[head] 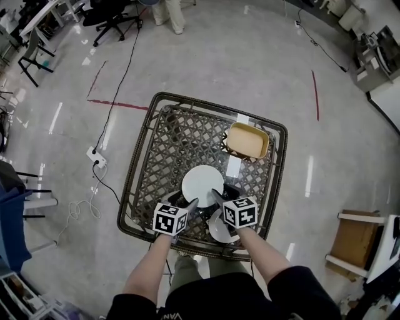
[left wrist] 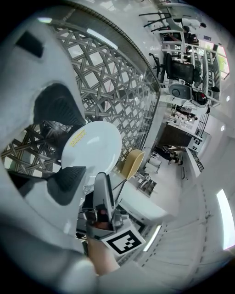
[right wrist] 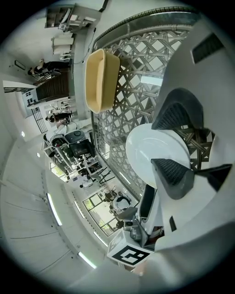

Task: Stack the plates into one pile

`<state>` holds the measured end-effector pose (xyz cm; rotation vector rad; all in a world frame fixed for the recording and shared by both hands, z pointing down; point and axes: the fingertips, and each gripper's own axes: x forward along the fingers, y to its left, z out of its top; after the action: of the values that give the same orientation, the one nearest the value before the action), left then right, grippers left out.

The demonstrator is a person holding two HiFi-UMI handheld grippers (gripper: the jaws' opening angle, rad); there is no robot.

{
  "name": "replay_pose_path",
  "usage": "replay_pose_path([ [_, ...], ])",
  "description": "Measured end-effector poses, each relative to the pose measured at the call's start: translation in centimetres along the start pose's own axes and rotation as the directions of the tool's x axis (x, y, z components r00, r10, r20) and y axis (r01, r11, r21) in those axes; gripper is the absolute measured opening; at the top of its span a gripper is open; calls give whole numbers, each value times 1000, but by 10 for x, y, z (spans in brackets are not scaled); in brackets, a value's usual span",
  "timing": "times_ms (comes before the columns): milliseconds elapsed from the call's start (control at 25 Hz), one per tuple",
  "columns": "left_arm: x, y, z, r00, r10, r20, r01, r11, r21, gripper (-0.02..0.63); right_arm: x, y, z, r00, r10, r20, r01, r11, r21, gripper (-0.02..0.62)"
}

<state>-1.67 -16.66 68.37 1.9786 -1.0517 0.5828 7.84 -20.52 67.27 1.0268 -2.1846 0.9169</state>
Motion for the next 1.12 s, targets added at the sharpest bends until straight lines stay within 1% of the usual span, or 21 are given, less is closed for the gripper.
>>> replay_pose_path([
  [240,7,-1,0,1000,2,-7,-2,1000,-2,278,1,-5,1,1000,-9,-9,9,1000,-24,186],
  [400,9,0,0,1000,-2,-9,2,1000,-4,287,1,-3,2,1000,-22,-1,22,999,-35,215],
  [560,0,3,1,1000,17,11,-17,1000,-5,299,-4,-2,4,999,-36,20,36,999,-25,218],
  [720,-16,-2,1,998,17,55,-18,1000,4,299,-20,-5,0,997,-62,41,63,998,-28,218],
  [800,-24,-9,-2,998,1,70,-2,1000,11,299,-32,-9,-5,995,-84,50,85,996,-24,216],
  [880,-28,-19,-10,998,-20,66,18,1000,25,299,-45,-15,-15,992,-113,60,113,994,1,216],
  [1000,-28,-41,-30,997,-63,32,62,996,59,299,-69,-26,-36,984,-163,67,160,986,57,216],
  [1120,-23,-68,-55,993,-119,-23,121,989,91,299,-90,-34,-64,977,-206,60,199,974,113,216],
])
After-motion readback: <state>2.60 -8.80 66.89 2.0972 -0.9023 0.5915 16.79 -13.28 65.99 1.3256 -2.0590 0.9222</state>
